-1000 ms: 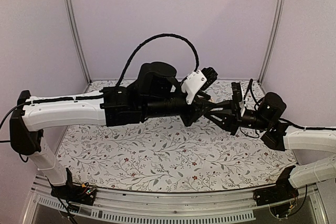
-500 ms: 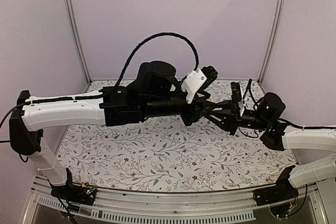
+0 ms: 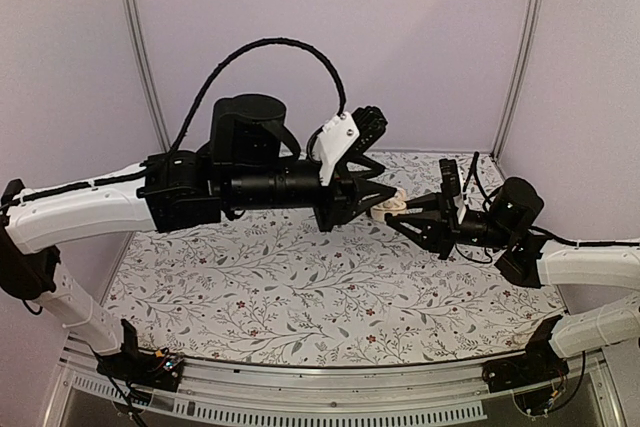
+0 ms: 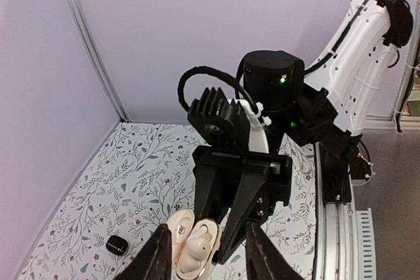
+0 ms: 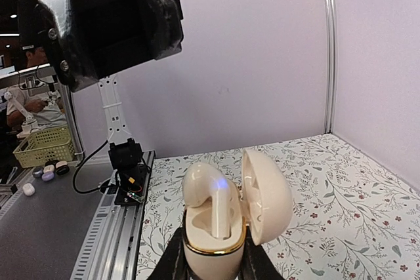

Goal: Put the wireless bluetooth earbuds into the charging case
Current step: Place the right earbud in the right side groove of the charging case, then insert the right earbud into the right side groove of the charging case, then close the charging case with the earbuds at the corner of the board.

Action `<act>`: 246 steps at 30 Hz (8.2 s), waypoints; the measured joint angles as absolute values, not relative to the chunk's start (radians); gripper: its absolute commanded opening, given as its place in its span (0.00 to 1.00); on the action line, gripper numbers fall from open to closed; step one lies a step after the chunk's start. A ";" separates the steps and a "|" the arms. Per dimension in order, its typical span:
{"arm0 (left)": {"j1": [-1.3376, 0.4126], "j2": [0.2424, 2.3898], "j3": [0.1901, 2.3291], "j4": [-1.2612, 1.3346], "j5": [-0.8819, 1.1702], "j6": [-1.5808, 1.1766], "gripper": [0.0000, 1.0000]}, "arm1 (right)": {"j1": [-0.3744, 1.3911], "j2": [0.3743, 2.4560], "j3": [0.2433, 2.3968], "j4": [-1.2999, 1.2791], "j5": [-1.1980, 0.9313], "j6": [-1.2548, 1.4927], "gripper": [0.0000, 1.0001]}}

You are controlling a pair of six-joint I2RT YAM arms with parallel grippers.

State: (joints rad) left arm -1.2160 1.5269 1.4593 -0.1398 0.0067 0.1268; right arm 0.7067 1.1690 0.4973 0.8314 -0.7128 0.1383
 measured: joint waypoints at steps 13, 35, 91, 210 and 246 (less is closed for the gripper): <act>-1.191 1.475 1.406 -0.252 0.094 0.255 0.36 | 0.707 1.169 0.497 0.830 -0.733 0.138 0.00; -1.191 1.552 1.408 -0.261 0.047 0.295 0.37 | 0.725 1.175 0.501 0.776 -0.739 0.112 0.00; -1.191 1.599 1.443 -0.294 0.010 0.295 0.14 | 0.735 1.200 0.521 0.715 -0.733 0.067 0.00; -1.168 1.365 1.161 -0.274 0.108 0.484 0.35 | 0.792 1.351 0.569 0.717 -0.798 0.028 0.00; -1.202 1.441 1.196 -0.275 0.019 0.577 0.18 | 0.827 1.359 0.603 0.624 -0.822 -0.044 0.00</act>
State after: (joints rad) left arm -1.2022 1.4406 1.1961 -0.2749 0.0185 0.5774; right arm 0.8268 1.3590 0.6033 0.6239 -0.8215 -0.0441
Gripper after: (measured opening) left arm 0.210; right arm 0.215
